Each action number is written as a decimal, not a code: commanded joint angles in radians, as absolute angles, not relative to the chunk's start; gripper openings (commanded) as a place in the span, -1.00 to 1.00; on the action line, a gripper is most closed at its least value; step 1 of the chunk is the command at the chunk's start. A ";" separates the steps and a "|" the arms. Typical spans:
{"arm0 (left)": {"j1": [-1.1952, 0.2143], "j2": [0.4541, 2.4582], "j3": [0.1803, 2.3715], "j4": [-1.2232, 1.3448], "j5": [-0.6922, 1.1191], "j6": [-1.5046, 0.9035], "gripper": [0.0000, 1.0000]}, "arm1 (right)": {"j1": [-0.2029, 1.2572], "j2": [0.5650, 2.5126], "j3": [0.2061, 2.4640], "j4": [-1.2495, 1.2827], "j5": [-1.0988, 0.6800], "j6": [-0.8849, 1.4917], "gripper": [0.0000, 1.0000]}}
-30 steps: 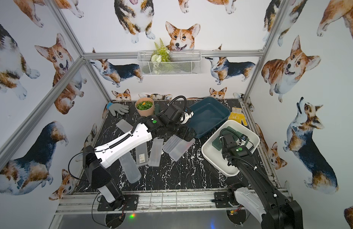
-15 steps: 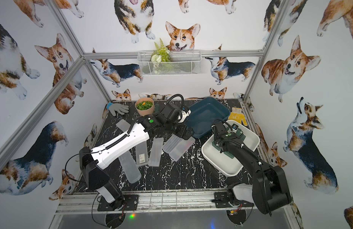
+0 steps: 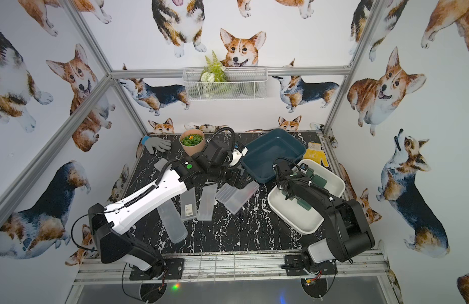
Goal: Place the pencil cases by color into the storage box
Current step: Place the pencil case at the storage box.
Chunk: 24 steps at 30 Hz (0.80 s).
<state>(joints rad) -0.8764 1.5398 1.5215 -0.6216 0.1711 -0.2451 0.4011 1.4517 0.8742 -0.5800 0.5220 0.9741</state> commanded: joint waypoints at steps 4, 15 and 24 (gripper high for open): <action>-0.871 1.474 1.453 -0.499 0.214 -0.206 0.95 | 0.408 1.482 0.862 -0.543 0.495 1.022 0.16; -0.870 1.446 1.416 -0.471 0.214 -0.231 0.95 | 0.425 1.533 0.845 -0.485 0.430 1.030 0.24; -0.858 1.434 1.393 -0.449 0.217 -0.256 0.96 | 0.438 1.570 0.865 -0.469 0.380 1.014 0.67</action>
<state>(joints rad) -0.8631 1.4387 1.3926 -0.4847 0.2104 -0.2474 0.4305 1.5661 0.8604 -0.4866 0.4339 1.0122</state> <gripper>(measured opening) 0.979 0.815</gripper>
